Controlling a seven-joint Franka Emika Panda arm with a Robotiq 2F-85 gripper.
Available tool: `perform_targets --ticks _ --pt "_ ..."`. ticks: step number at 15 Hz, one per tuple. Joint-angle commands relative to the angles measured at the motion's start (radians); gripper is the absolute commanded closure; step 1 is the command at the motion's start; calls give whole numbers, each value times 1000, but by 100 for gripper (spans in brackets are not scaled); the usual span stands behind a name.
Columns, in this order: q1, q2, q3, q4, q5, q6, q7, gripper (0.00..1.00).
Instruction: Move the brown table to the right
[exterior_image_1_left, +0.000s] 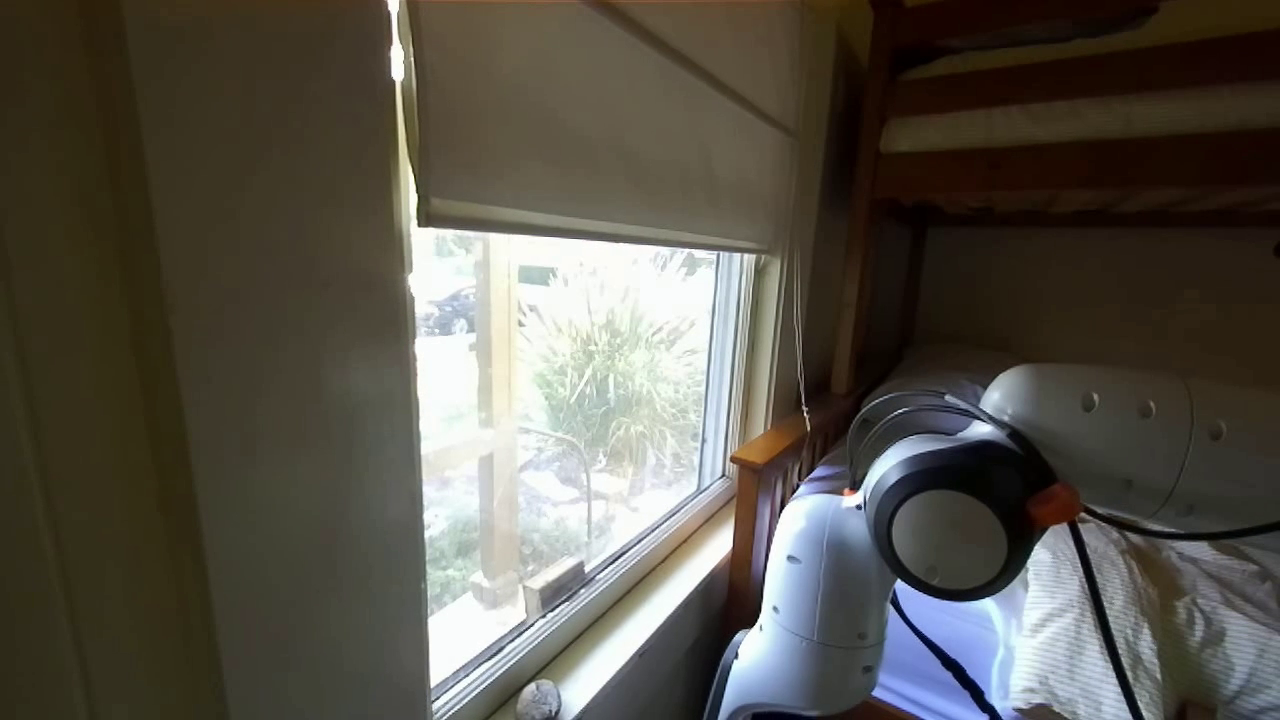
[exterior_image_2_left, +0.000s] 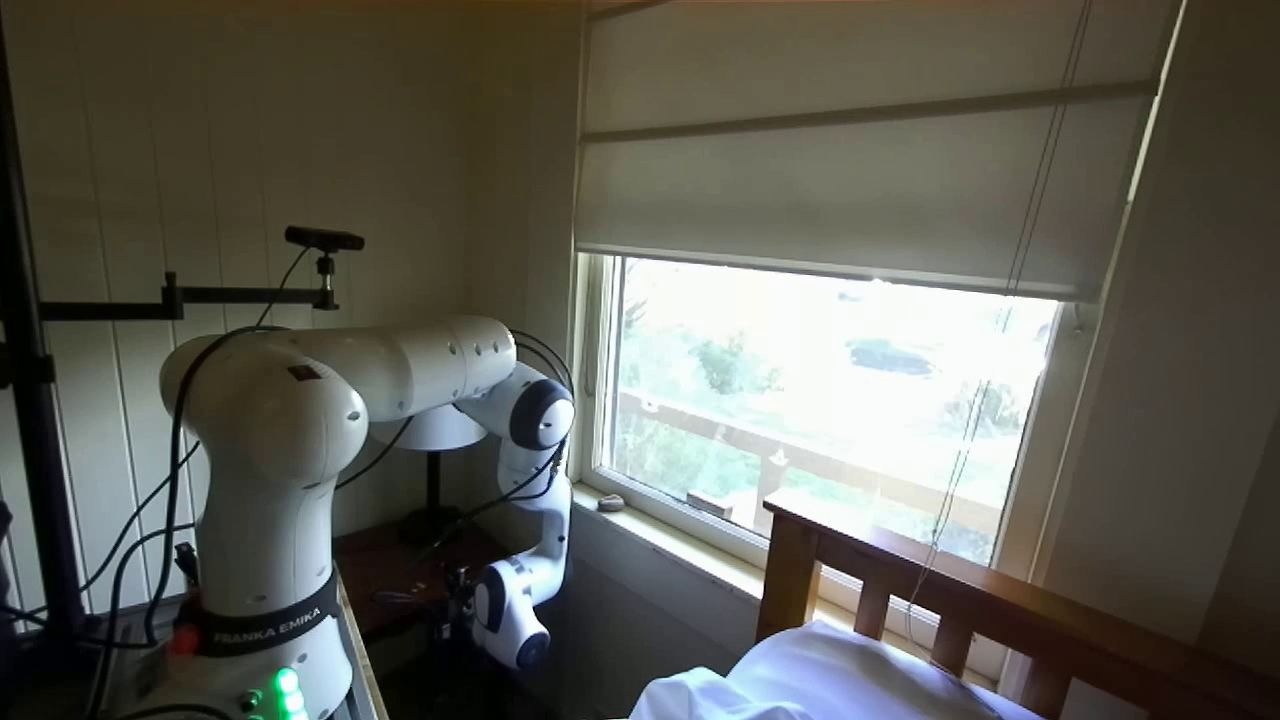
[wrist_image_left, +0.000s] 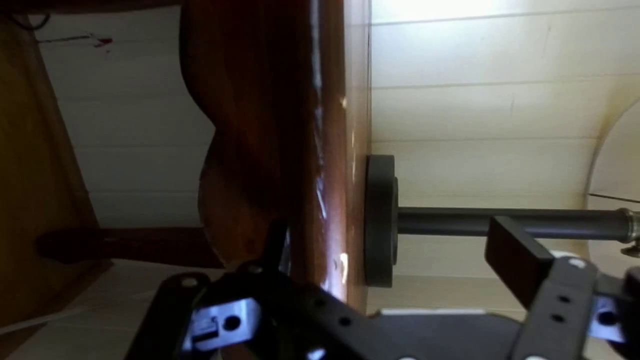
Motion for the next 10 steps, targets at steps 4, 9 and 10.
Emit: perform_targets --ticks 4,9,10 --pt "38 1 2 -31 155 -42 -102 32" --pt "63 15 -16 -28 210 -43 -102 66" --pt "67 17 -20 -27 217 -43 -100 74"
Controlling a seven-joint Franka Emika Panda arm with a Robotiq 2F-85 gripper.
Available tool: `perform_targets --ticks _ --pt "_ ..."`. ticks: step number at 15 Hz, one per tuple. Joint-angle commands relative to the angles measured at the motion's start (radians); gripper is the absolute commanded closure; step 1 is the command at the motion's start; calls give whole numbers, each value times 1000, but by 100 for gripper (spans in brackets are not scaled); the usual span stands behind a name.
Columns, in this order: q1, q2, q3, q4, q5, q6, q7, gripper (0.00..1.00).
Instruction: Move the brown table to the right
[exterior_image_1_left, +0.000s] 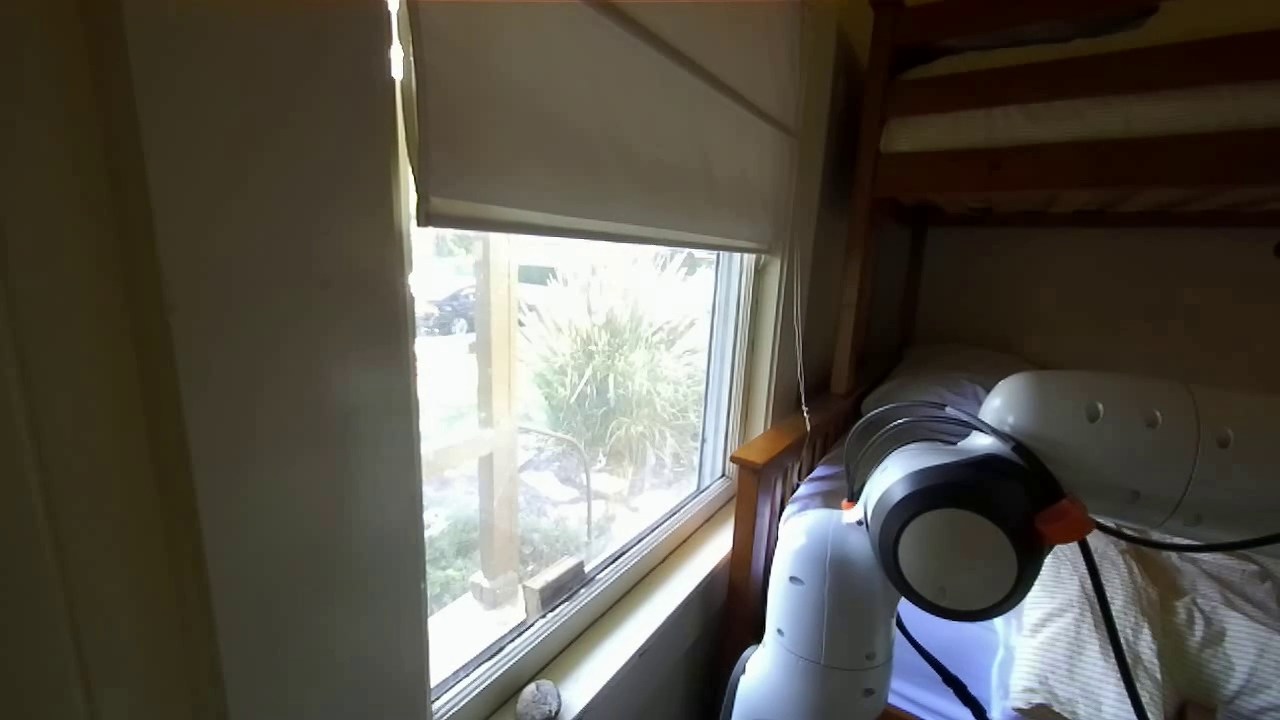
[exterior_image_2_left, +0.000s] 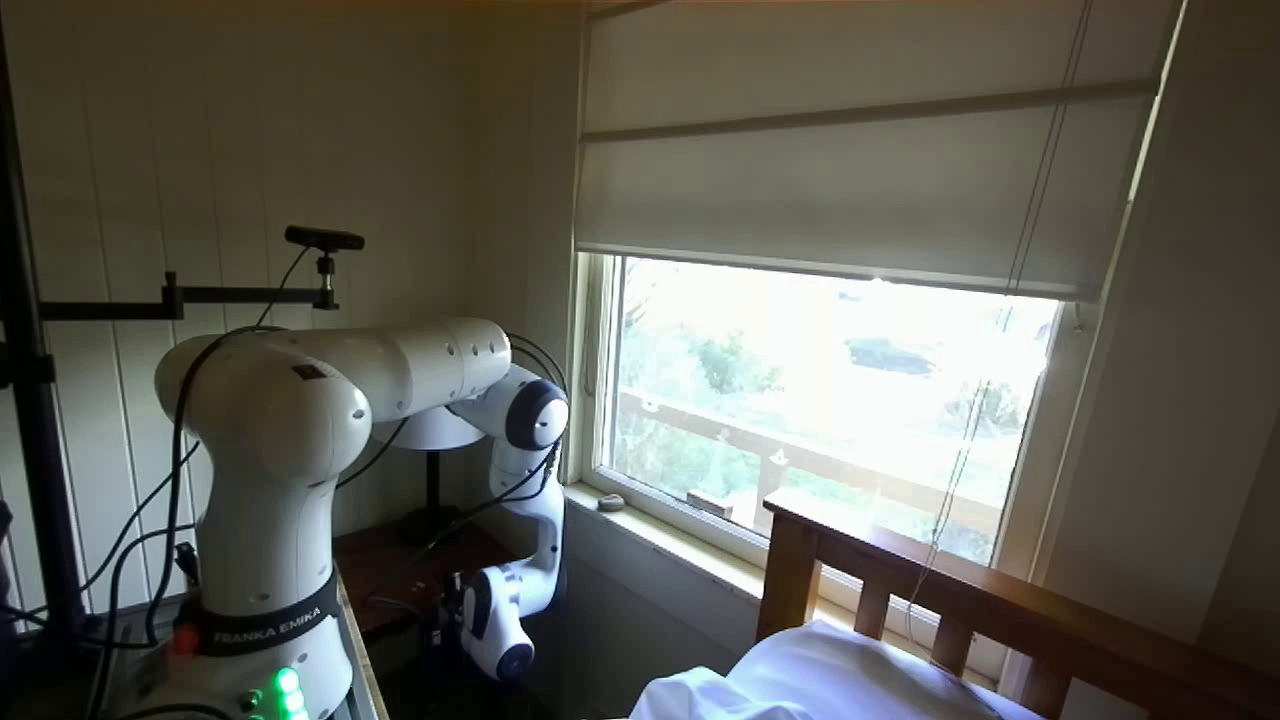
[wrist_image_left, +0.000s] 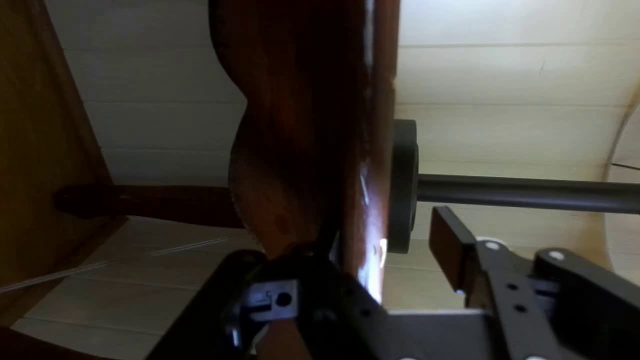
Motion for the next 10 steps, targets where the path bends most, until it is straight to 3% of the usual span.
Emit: perform_targets --ticks 1,4,5,10 --pt "31 2 -4 -6 50 -30 -9 80" --pt "40 7 -14 -1 58 -43 9 98" --pt "38 8 -17 0 46 -66 31 94" --pt "-27 15 -30 2 28 -121 20 94"
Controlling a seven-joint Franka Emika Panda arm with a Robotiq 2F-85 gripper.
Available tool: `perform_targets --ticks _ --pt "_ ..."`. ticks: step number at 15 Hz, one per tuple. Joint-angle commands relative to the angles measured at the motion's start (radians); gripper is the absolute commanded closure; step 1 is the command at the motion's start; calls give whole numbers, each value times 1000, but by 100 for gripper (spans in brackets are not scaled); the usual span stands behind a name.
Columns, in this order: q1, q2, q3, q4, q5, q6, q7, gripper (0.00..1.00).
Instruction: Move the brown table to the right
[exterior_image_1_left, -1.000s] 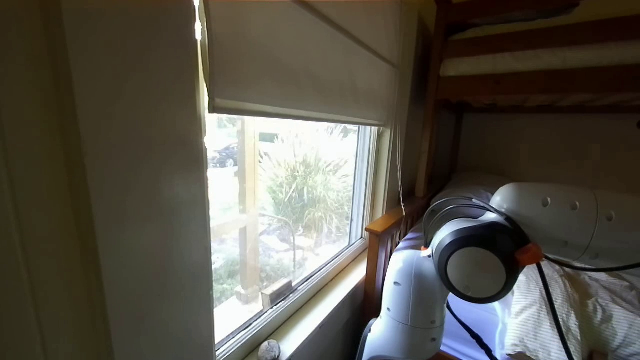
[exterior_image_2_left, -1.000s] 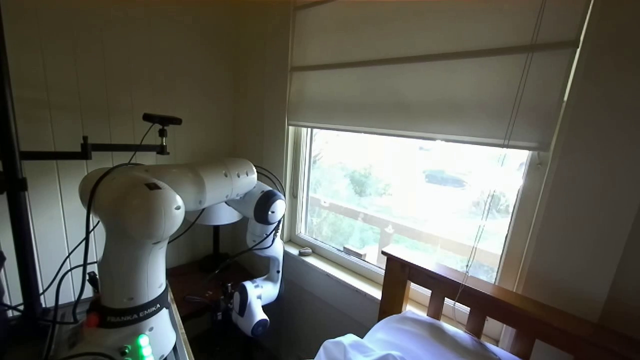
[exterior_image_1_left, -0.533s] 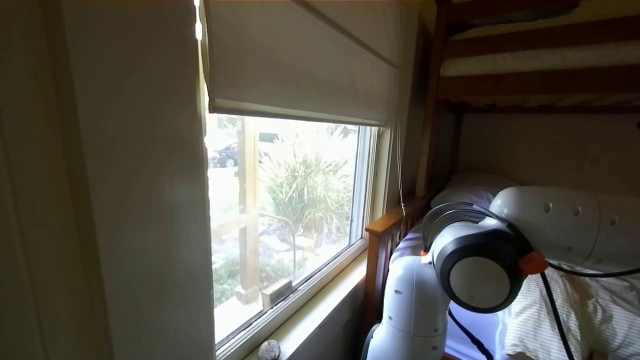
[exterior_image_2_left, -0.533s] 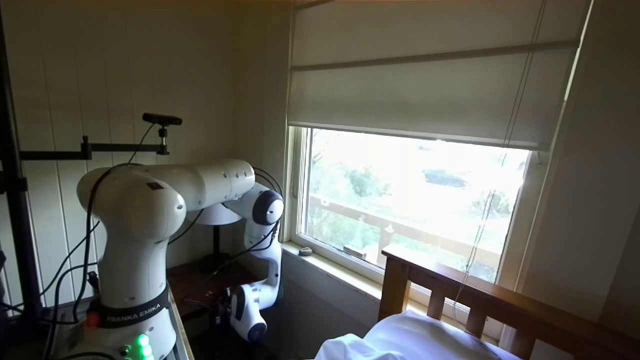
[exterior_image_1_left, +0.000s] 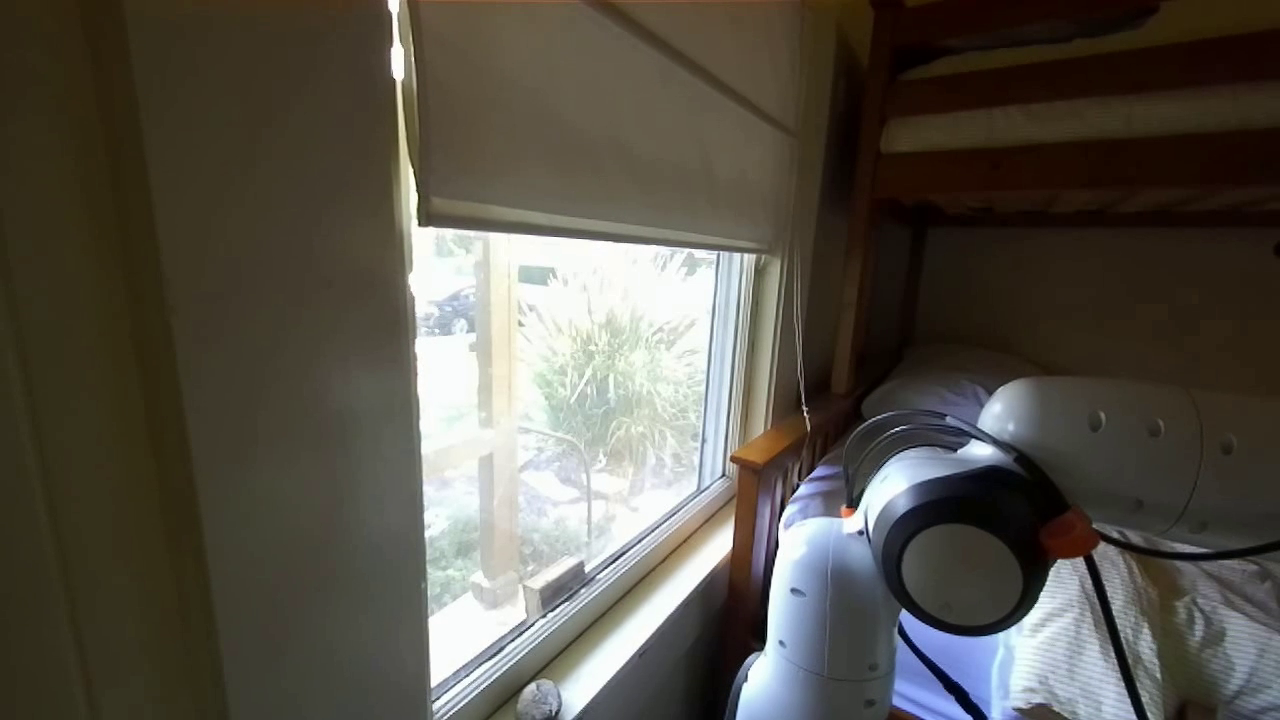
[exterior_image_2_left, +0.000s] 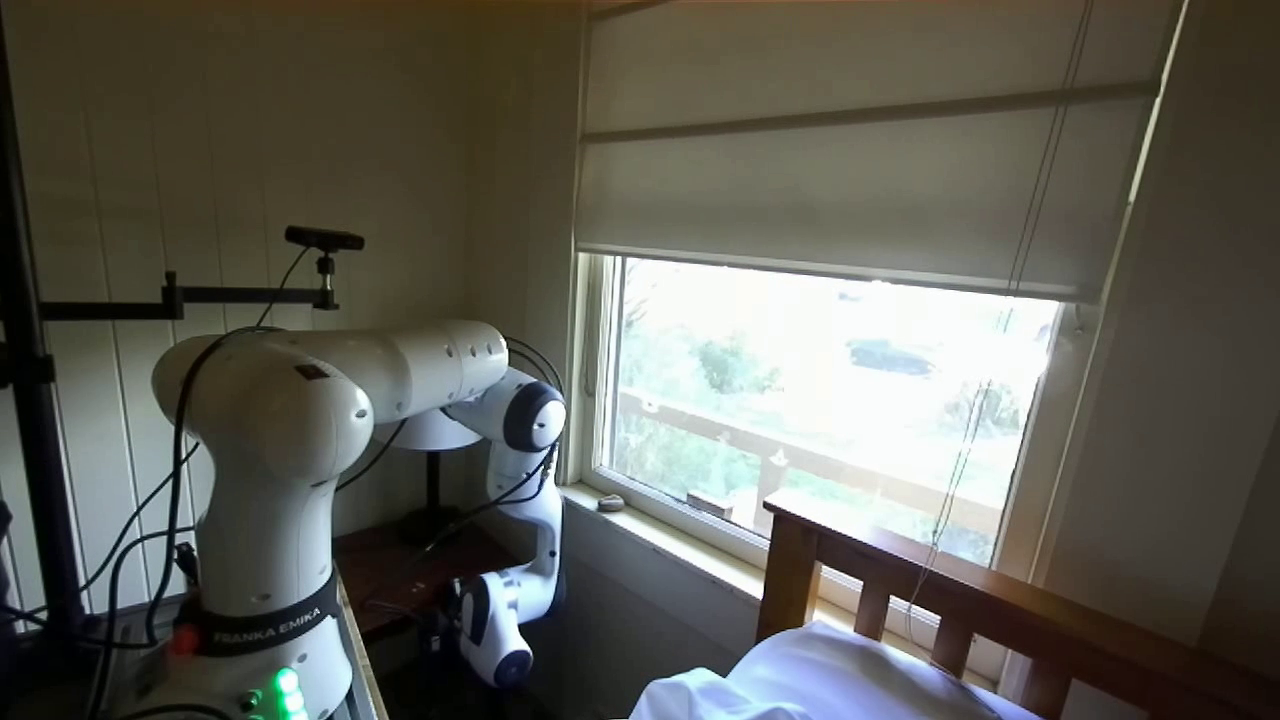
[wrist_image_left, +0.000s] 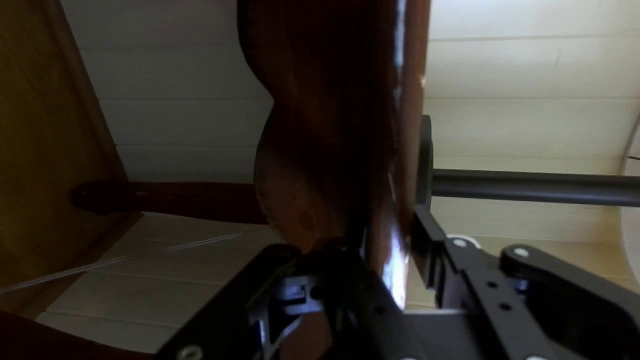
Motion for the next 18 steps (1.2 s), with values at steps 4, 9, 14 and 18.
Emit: perform_targets --ticks 4,9,14,18 --pt "-126 7 0 -4 -23 -97 -30 94" --pt "-196 -50 -17 -64 -23 -94 -57 94" --pt "-291 -58 -24 -113 14 -135 -133 94" --pt "-338 -51 -29 -156 27 -153 -182 94"
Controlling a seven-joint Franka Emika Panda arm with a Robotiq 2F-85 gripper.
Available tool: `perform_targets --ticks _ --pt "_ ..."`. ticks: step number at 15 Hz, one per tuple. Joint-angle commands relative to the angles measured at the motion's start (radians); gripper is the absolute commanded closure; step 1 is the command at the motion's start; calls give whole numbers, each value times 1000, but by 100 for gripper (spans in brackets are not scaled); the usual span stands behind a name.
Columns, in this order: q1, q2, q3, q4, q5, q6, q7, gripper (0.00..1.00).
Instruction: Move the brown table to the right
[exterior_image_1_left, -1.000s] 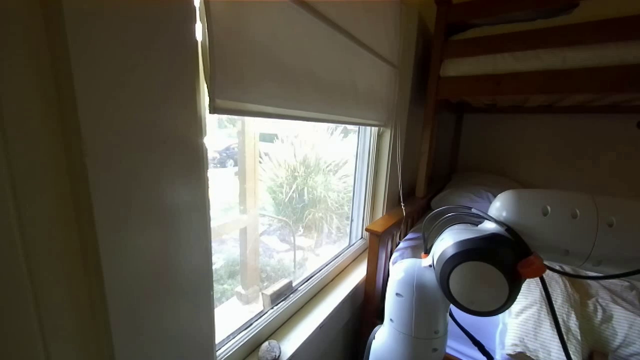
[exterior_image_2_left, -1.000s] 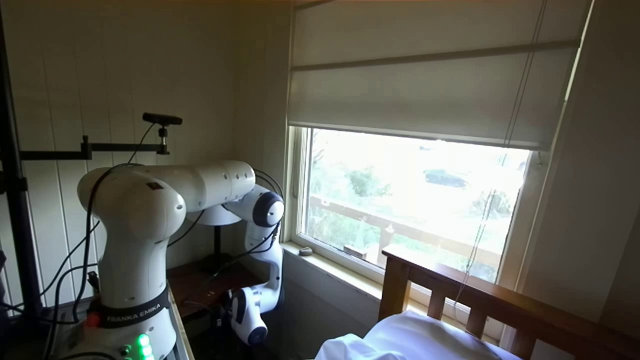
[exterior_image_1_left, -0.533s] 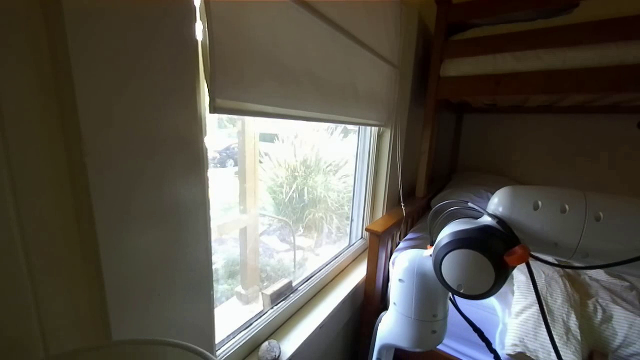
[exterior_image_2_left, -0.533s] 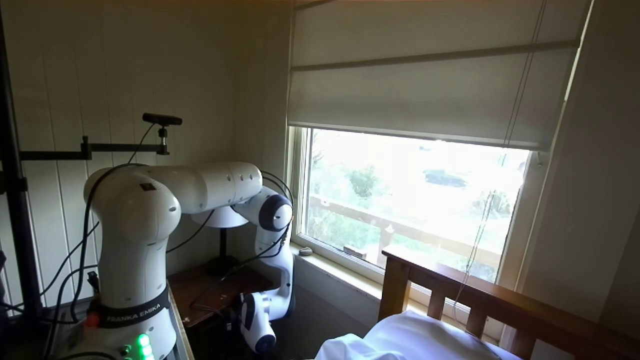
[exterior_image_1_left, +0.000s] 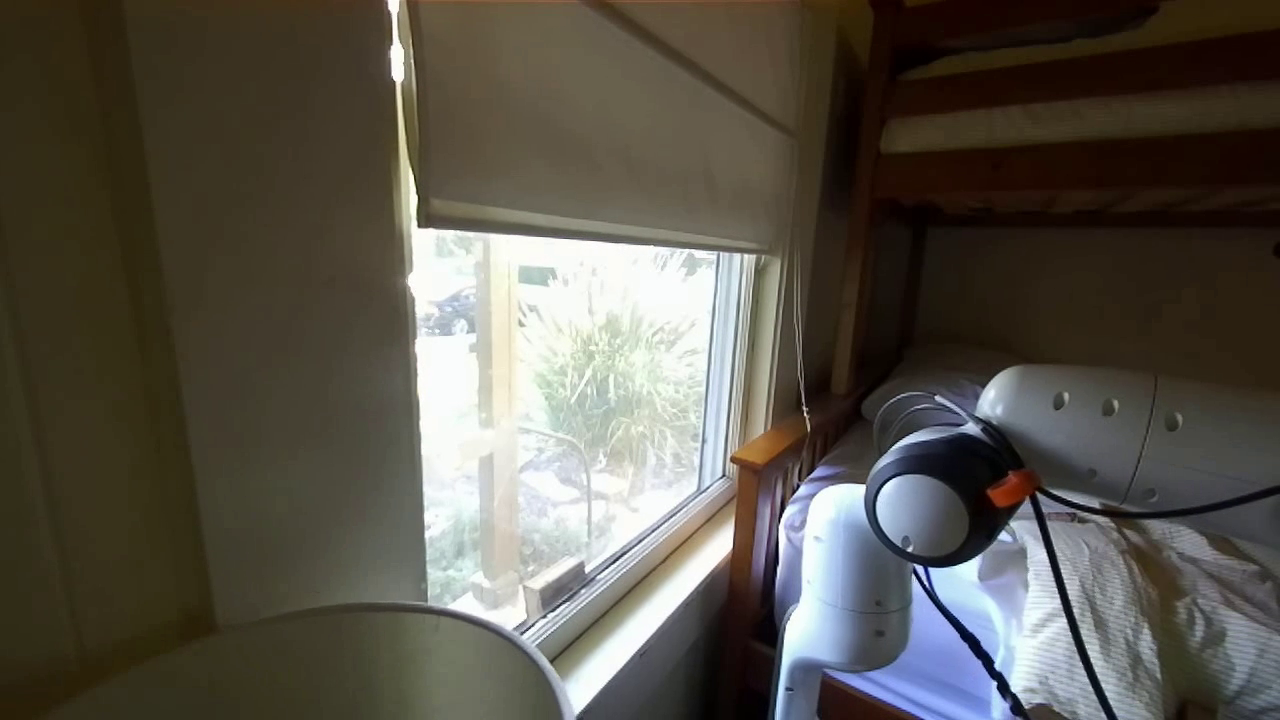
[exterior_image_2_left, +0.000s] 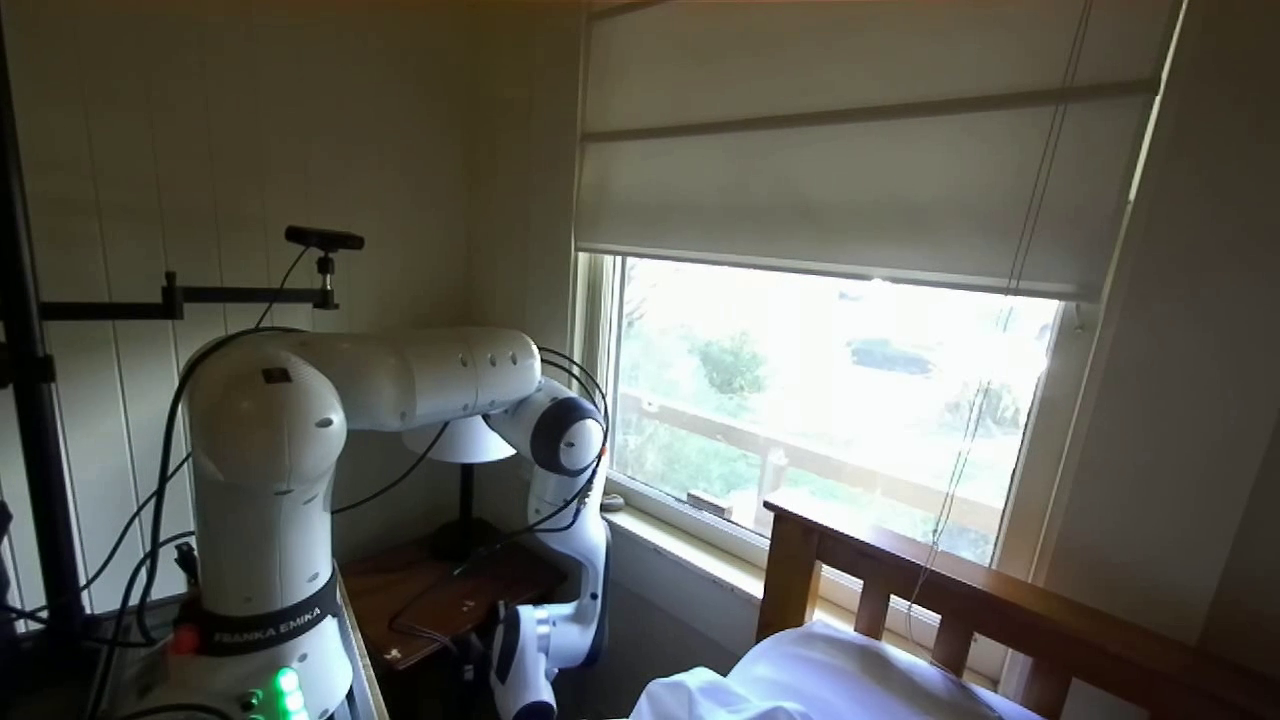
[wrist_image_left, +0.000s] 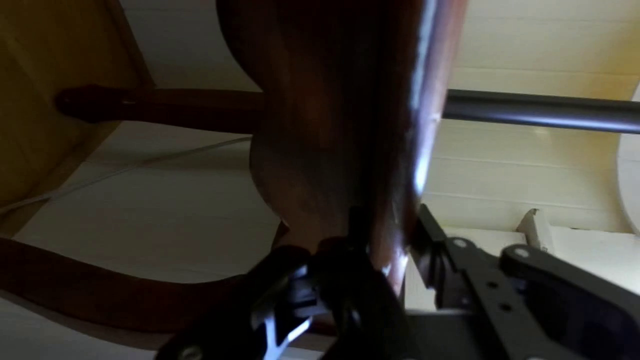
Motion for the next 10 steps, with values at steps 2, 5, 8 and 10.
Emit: perform_targets --ticks 2,5,8,10 --pt "-96 -53 -9 -120 41 -115 -89 94" --pt "-112 -56 -21 -149 51 -134 -116 94" --pt "-148 -73 -46 -199 58 -181 -153 94" --pt "-155 -94 -76 -230 38 -198 -145 94"
